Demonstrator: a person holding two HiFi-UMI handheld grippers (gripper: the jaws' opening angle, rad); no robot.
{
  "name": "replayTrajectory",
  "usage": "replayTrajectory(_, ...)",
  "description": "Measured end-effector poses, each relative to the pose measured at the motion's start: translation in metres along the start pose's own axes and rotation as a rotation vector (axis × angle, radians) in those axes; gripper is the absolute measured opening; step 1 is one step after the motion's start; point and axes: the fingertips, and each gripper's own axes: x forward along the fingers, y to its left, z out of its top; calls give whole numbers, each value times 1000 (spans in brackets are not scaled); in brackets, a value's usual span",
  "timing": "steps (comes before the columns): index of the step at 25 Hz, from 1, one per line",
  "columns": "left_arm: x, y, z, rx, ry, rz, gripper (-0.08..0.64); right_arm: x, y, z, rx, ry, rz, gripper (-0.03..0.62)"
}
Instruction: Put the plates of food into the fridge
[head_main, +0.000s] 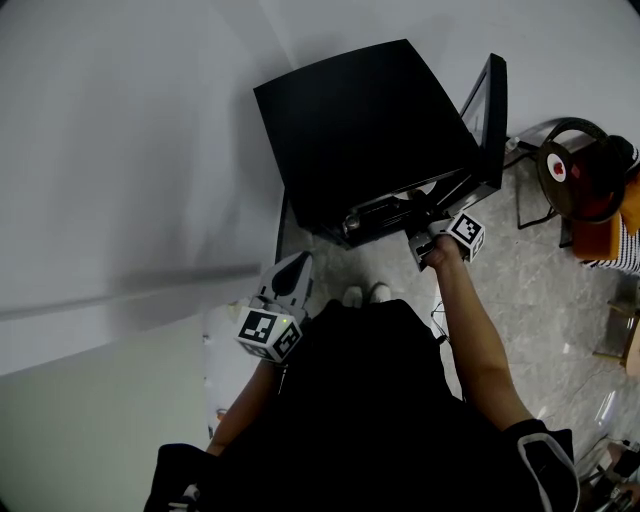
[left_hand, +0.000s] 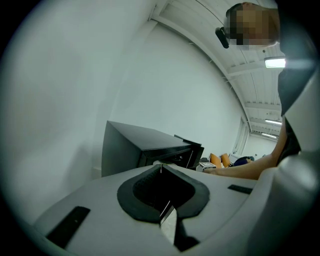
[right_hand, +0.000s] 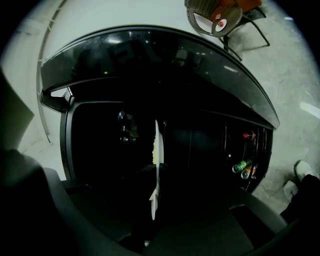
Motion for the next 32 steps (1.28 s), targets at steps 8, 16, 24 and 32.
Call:
replayTrajectory(8, 28, -18, -15, -25, 42, -60, 23, 25, 1, 5, -3, 10, -25, 35)
replayTrajectory(16, 60, -41, -33, -24, 99, -143, 23, 50, 5, -5, -4, 28, -26, 35)
replayTrajectory(24, 61, -46, -42, -17, 116, -141, 23, 53, 9, -6, -71, 31, -27, 37)
replayTrajectory(32, 61, -43, -47, -27, 94, -127, 23, 15, 29, -19, -348, 108, -11, 195)
